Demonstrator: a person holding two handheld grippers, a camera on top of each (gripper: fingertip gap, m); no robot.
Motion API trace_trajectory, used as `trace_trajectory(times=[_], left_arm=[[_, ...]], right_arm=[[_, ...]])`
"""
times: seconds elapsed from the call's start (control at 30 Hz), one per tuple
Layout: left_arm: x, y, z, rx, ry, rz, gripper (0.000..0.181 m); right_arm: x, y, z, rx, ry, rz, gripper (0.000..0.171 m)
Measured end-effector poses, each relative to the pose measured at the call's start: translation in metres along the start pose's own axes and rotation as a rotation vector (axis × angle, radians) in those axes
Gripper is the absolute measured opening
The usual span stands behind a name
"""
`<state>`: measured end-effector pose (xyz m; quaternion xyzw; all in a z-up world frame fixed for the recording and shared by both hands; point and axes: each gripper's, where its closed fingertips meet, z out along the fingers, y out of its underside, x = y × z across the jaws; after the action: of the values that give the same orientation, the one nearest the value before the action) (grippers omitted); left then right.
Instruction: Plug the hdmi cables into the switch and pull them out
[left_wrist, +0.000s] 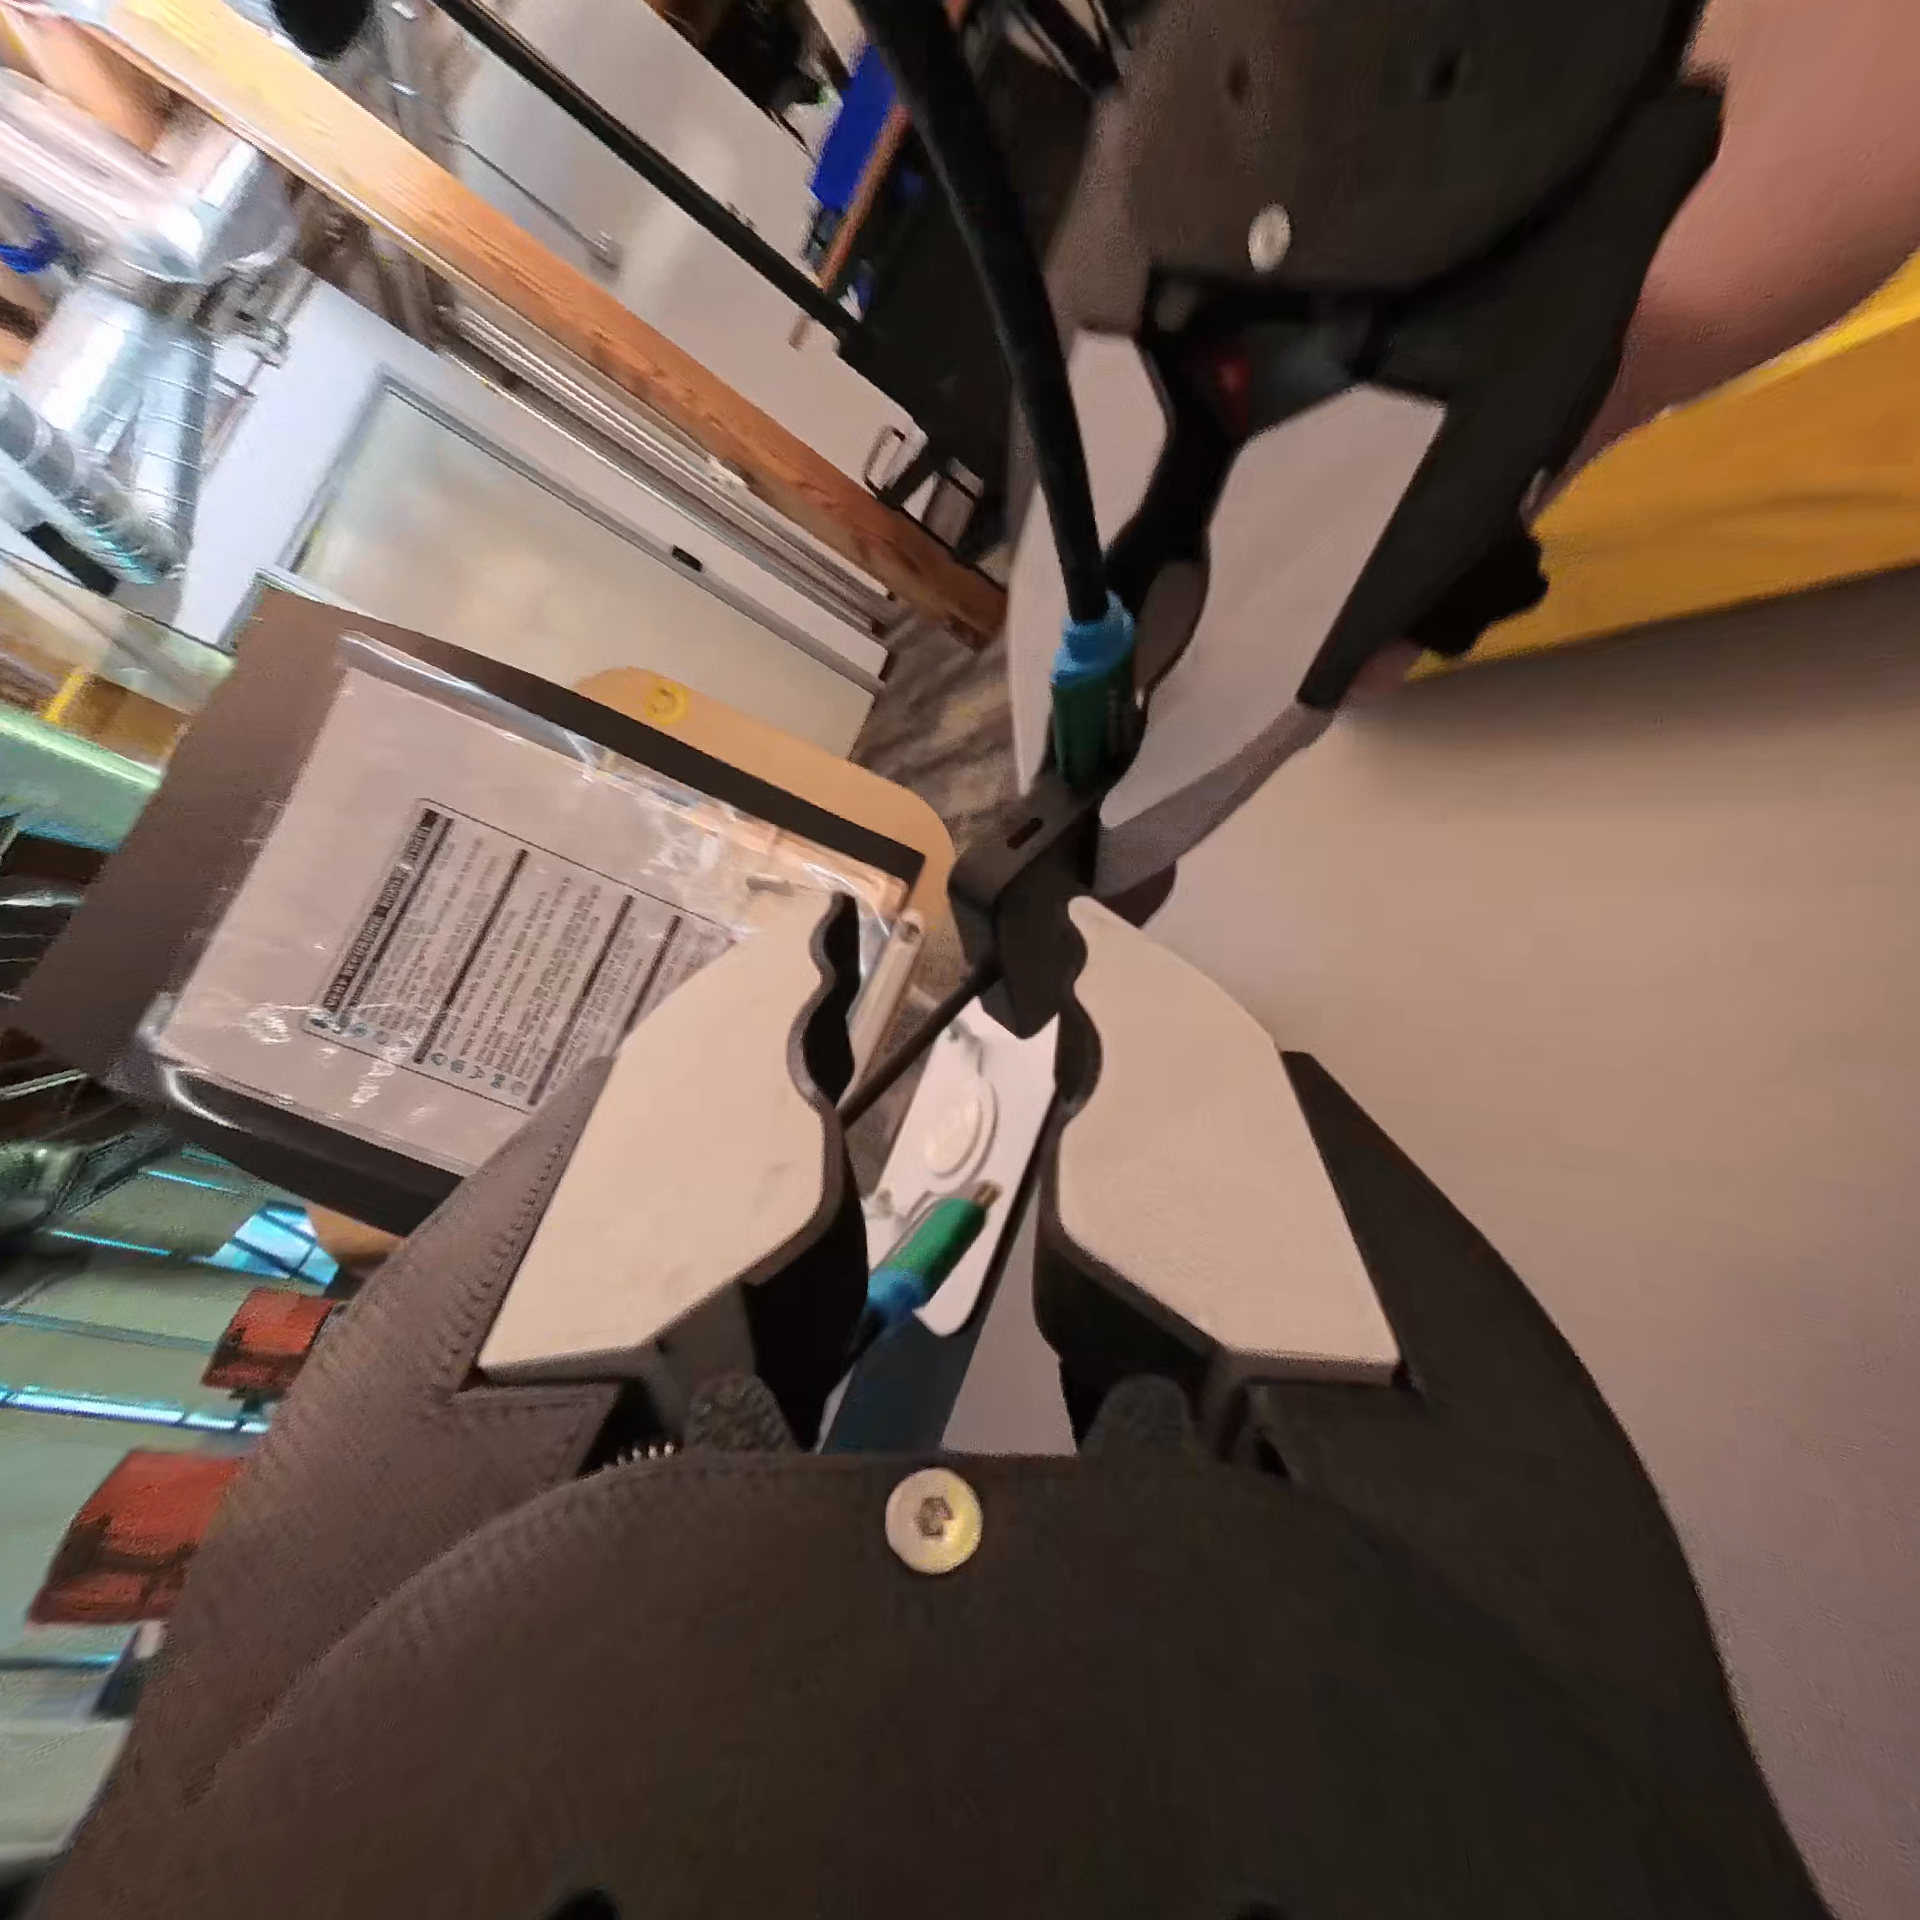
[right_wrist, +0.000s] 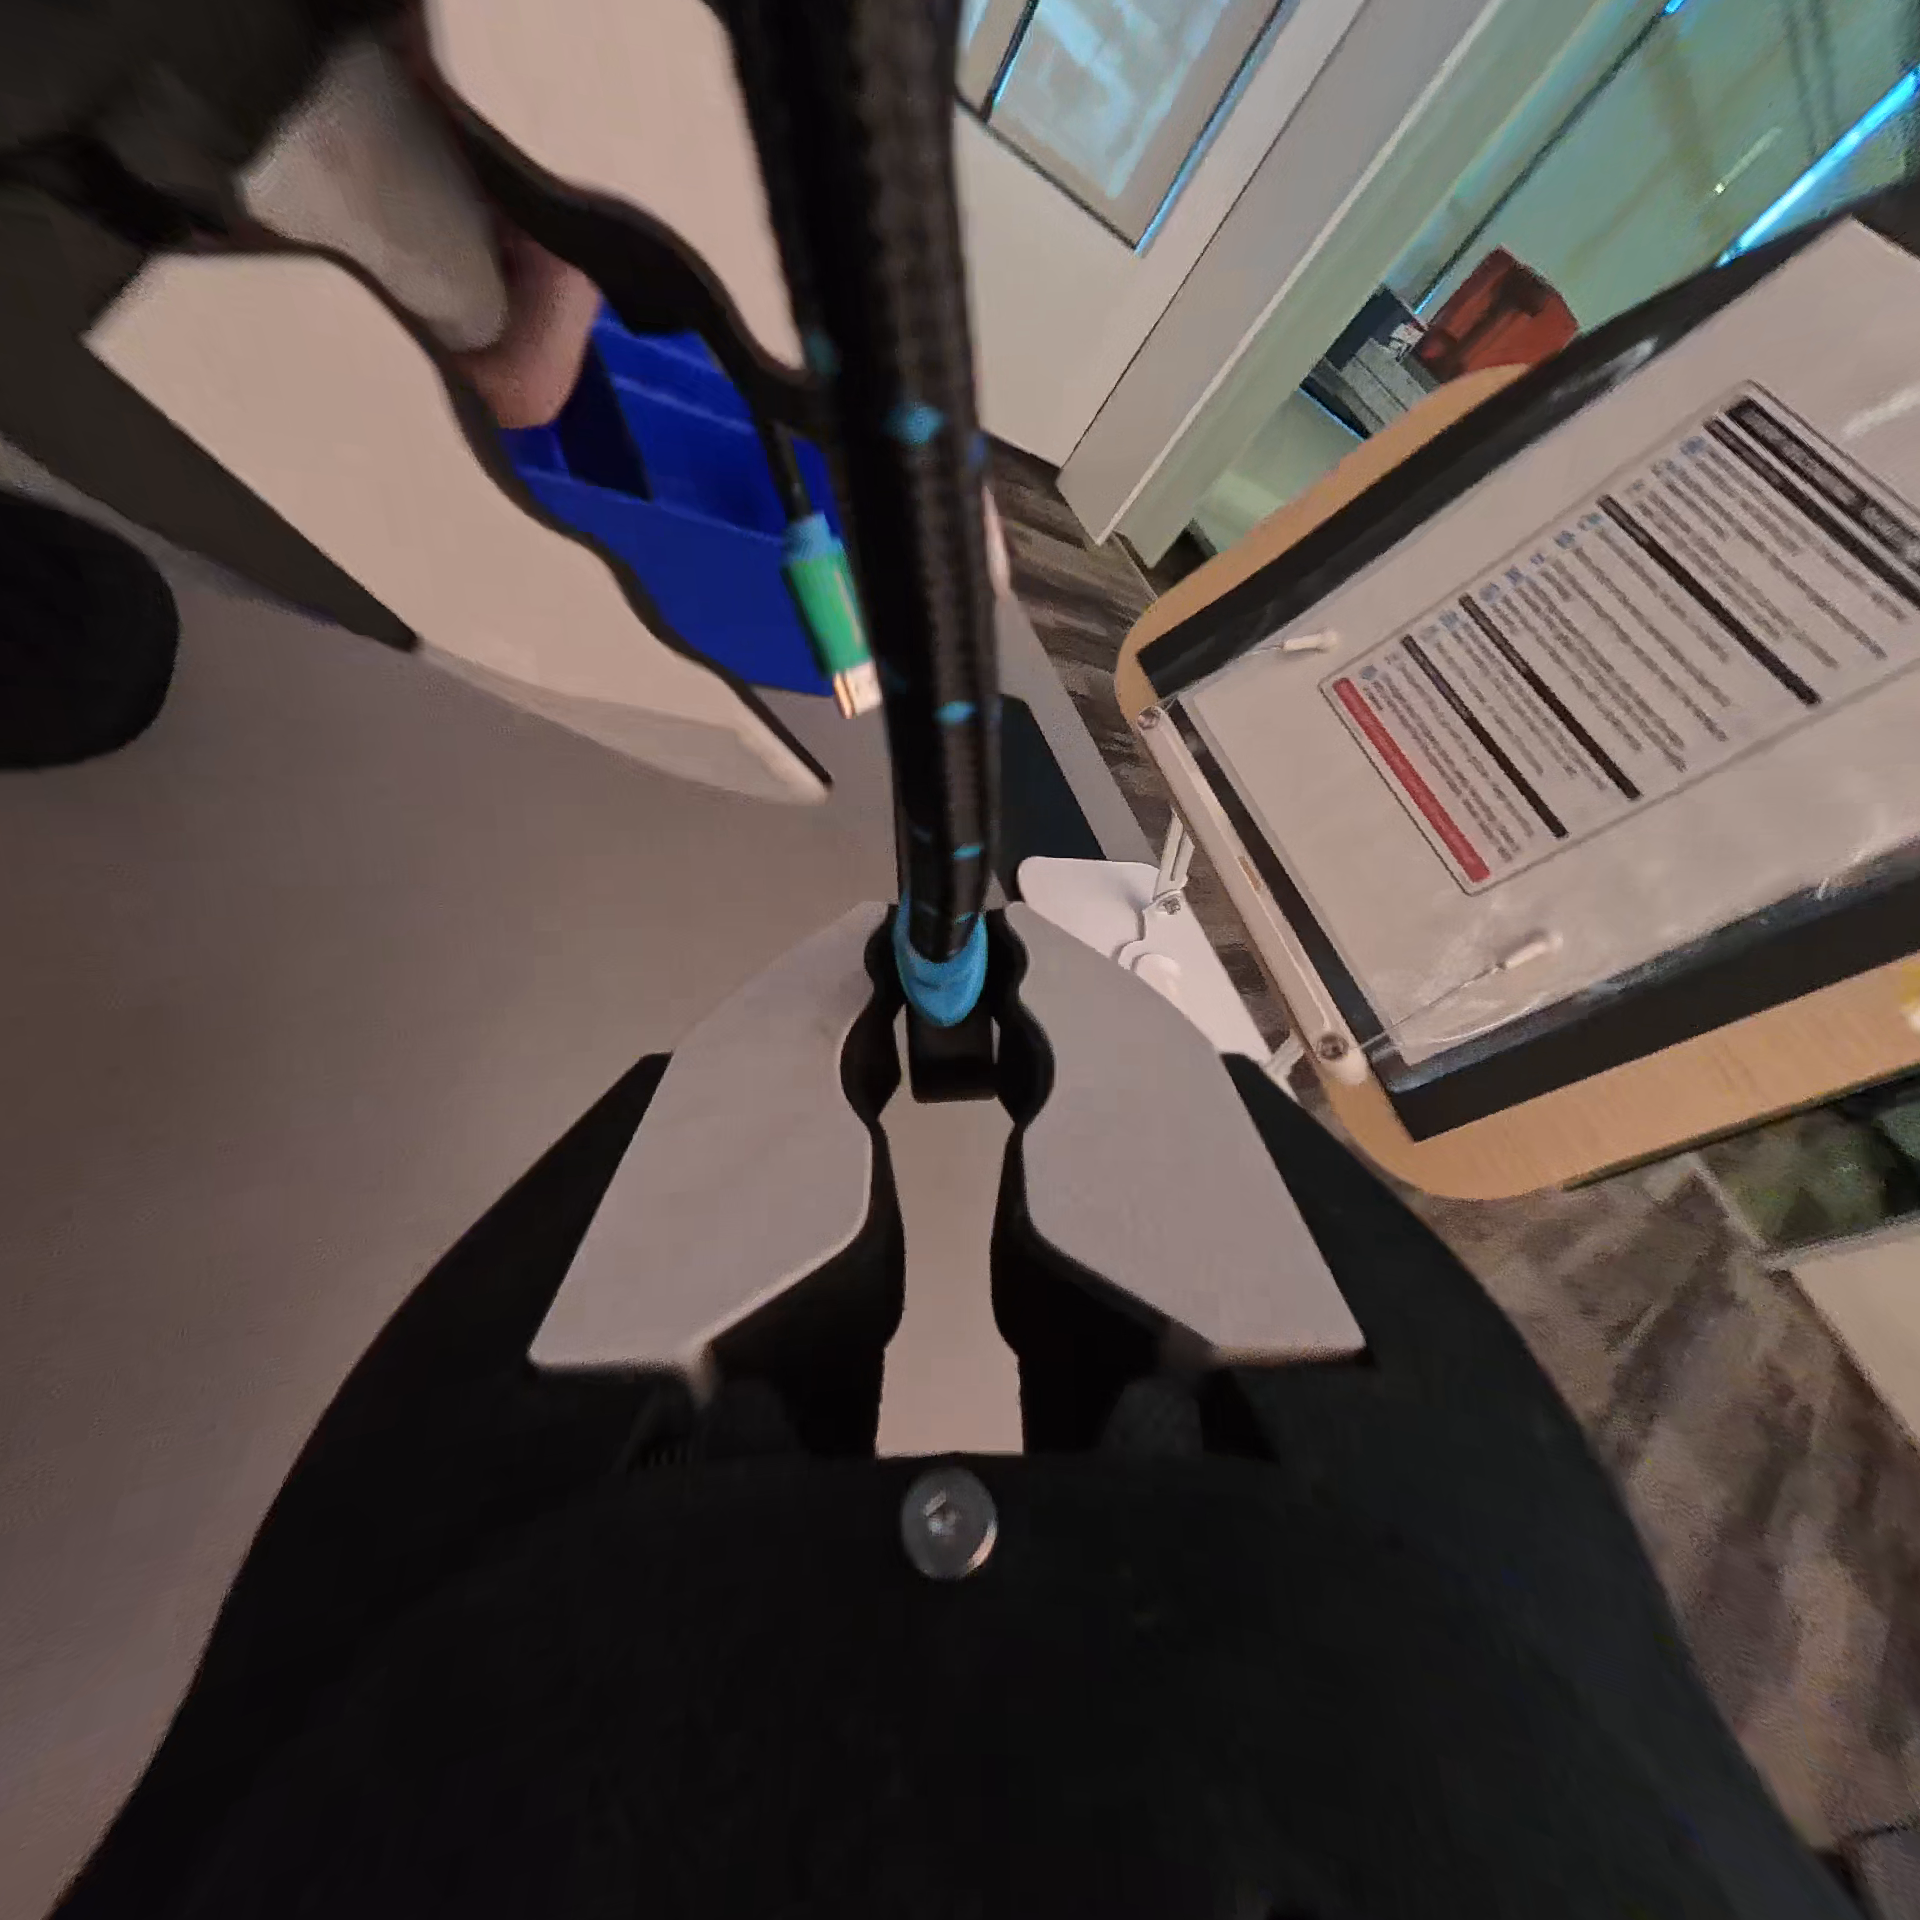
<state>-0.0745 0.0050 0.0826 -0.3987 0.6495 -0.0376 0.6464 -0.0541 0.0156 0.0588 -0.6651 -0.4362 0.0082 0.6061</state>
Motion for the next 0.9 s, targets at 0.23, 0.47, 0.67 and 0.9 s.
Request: trace_trajectory(times=[0.23,0.47,0.67,0.9], left_arm=[[-0.009,-0.007,-0.009,0.063,0.12,-0.392,0.034],[-0.032,0.008,0.002,0.154,0.162,-0.848,0.068],[-0.042,-0.001,0.007,0.376,0.263,-1.208,0.083],[-0.037,-0.003,0.016,0.456,0.227,-1.319,0.099]], right_arm=[[0.038,0.007,-0.007,0.127,0.181,0.148,0.015],[0.046,-0.014,-0.02,0.242,0.329,0.087,0.015],[0.037,-0.029,-0.016,0.28,0.412,0.045,0.015],[0.025,-0.053,-0.021,0.373,0.506,-0.003,0.015]])
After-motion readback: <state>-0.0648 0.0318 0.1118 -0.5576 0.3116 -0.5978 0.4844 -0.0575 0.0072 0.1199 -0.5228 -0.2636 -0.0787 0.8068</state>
